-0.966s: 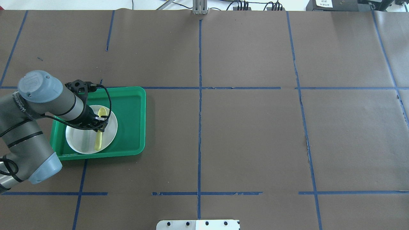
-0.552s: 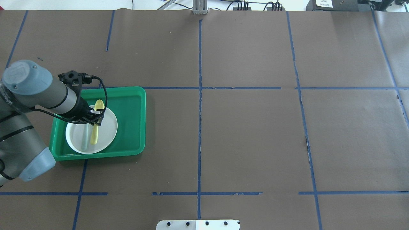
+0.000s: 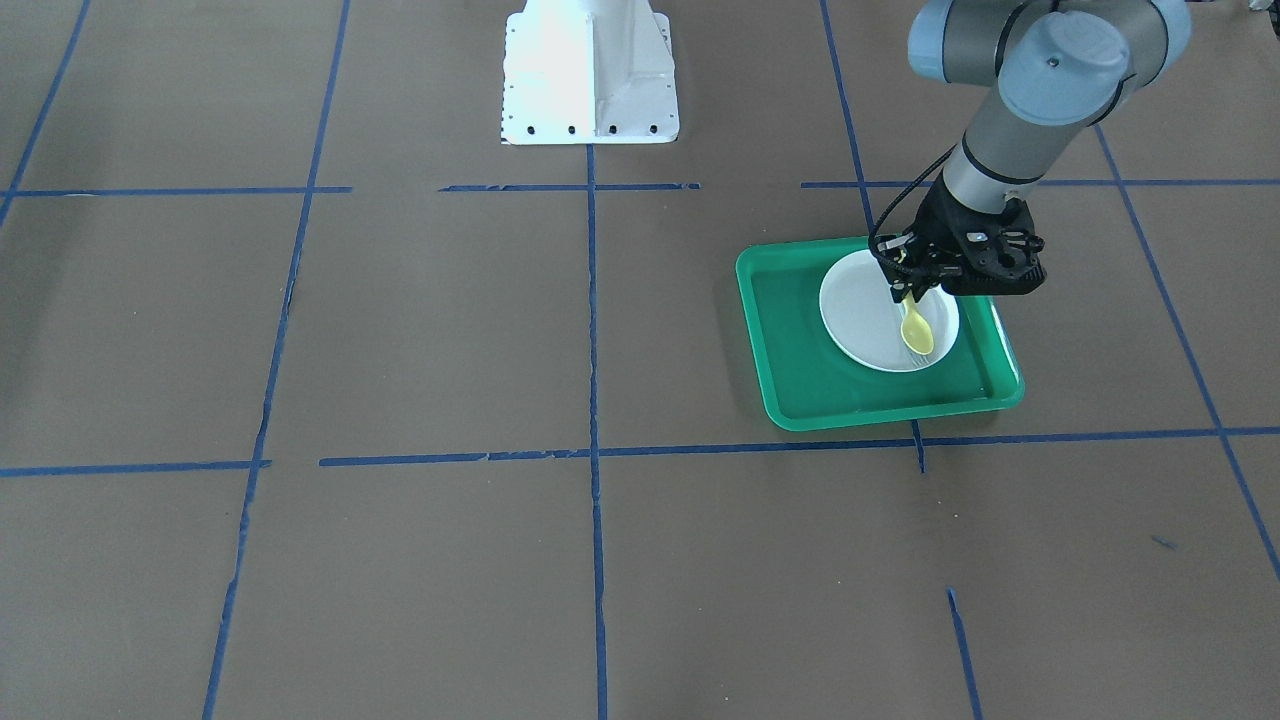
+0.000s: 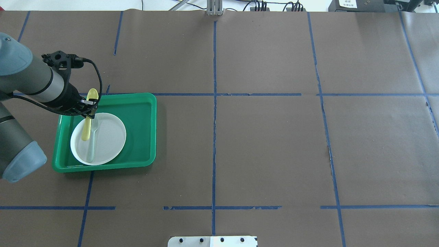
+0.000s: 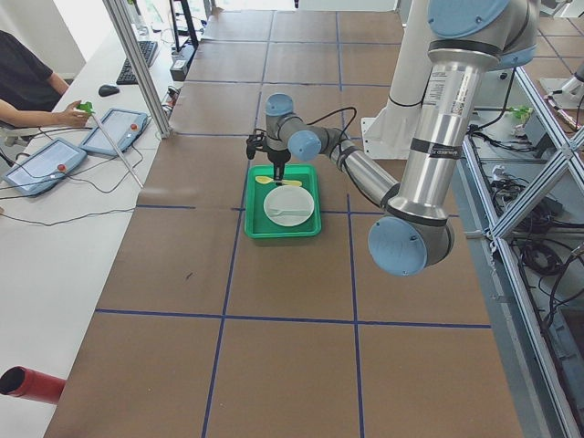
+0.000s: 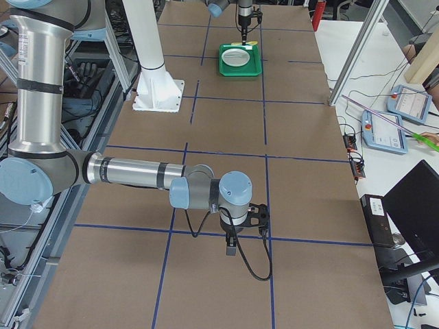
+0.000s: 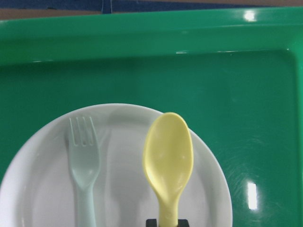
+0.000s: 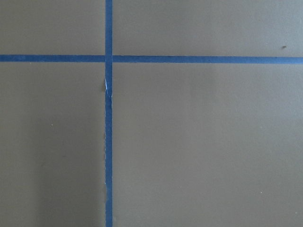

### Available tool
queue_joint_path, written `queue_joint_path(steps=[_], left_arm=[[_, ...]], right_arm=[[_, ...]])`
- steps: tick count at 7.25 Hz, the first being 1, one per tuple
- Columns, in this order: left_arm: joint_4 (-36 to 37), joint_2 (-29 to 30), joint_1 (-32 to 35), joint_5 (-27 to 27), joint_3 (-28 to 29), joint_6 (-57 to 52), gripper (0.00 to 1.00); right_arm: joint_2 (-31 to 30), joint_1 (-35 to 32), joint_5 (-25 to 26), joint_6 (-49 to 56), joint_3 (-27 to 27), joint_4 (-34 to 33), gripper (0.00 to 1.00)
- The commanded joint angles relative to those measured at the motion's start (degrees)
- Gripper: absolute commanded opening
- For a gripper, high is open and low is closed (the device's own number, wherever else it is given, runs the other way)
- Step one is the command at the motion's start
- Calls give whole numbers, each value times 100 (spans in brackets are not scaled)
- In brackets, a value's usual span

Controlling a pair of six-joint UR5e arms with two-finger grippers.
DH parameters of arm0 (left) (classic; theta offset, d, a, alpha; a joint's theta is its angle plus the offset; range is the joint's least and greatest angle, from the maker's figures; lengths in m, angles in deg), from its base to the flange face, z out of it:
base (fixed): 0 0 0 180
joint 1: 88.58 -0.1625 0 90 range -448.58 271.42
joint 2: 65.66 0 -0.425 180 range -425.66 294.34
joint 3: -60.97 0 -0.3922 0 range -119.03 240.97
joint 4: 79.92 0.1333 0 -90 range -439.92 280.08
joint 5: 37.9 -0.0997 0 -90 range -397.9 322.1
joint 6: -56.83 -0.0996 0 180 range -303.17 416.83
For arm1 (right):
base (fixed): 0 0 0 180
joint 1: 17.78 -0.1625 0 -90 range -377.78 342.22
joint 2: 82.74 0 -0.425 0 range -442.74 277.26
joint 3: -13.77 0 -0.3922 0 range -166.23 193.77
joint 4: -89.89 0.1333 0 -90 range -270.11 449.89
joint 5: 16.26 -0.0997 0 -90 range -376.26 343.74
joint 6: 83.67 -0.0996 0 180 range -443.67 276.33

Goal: Place spoon
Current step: 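Lift the yellow spoon off the plate with the left gripper, then lower the spoon onto the tray beside the plate and open the left gripper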

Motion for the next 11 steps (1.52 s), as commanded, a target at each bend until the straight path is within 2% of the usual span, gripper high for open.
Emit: queue_joint_path(steps=[1, 3, 5, 6, 9, 10, 11], left_arm=[[-30, 573, -500, 5, 347, 783, 0], [-117, 724, -660, -13, 591, 918, 0], [-975, 716, -775, -39, 1319, 1031, 0], [-1171, 716, -793, -39, 1497, 1059, 0], [-1181, 663, -899, -57, 1525, 1103, 0], [-1181, 637, -899, -57, 1490, 1077, 12], [-1173, 628, -899, -57, 1455, 1059, 75]], right_arm=[[0, 0, 0, 0, 0, 0, 100], [0, 0, 0, 9, 0, 0, 100], [0, 0, 0, 0, 0, 0, 100], [0, 0, 0, 0, 0, 8, 100], [0, 0, 0, 0, 0, 0, 100], [0, 0, 0, 0, 0, 0, 100], [0, 0, 0, 0, 0, 0, 100]])
